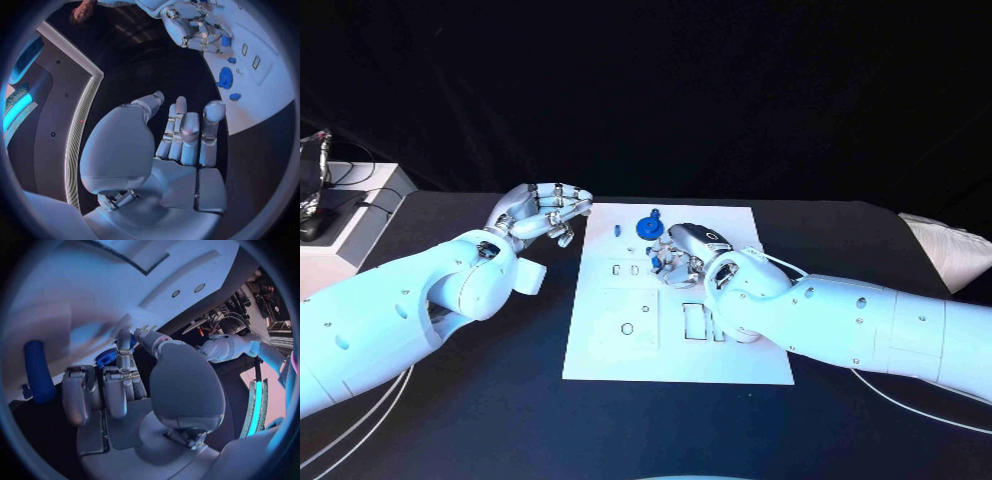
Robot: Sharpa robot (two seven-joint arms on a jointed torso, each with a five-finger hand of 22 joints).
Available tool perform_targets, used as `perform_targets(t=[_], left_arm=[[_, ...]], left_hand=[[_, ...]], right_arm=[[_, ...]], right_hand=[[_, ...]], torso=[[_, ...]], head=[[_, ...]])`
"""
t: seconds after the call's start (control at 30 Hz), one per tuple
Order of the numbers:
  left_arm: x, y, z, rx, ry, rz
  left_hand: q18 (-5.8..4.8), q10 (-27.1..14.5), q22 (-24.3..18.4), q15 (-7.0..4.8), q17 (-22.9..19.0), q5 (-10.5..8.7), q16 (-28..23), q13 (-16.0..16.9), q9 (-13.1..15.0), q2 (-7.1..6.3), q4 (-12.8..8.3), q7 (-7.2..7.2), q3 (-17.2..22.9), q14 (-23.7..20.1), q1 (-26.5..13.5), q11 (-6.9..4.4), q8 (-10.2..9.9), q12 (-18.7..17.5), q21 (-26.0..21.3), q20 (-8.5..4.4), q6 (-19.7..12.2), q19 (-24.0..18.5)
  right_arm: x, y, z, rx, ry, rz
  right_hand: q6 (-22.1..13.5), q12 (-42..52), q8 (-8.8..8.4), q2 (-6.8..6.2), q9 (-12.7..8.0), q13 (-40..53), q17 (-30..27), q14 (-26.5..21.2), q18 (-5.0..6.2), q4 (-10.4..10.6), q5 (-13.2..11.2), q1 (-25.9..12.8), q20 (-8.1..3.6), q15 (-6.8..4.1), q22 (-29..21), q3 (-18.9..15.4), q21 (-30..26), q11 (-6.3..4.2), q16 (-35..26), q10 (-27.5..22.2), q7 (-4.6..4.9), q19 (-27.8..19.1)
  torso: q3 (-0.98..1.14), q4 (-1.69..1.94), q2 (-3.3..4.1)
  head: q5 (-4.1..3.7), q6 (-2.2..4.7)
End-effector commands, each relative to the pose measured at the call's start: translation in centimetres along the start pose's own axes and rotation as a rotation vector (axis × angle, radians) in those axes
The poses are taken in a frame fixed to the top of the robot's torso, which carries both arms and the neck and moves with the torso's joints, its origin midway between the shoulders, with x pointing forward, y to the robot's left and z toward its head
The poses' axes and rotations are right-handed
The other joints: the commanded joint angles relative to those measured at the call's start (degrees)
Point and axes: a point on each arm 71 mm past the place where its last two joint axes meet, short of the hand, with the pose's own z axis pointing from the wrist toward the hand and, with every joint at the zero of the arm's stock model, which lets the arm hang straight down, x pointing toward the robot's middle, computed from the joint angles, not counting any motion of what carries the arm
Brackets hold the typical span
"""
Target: Assemble the parts on the task board
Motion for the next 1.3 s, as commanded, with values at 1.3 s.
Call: perform_targets(t=[1.3], left_arm=[[-0.03, -0.03, 0.02, 0.004, 0.002, -0.002]], left_hand=[[0.42, -0.57, 0.14, 0.04, -0.05, 0.0, 0.24, 0.1, -0.16, 0.17, -0.12, 0.0, 0.2, 0.35, 0.34, -0.07, -0.01, 0.58, 0.34, 0.01, -0.42, 0.35]], right_arm=[[-0.14, -0.17, -0.4, -0.032, -0.013, 0.022]], right_hand=[[0.58, -12.97, -0.06, -0.26, 0.52, -10.17, 9.21, 4.72, 0.67, -0.02, -0.48, 0.44, 0.93, 1.13, 11.41, 1.61, -1.09, 1.68, -0.57, -3.63, 1.01, 3.34]], torso=[[0.0, 0.01, 0.02]], head=[[-0.24, -0.03]])
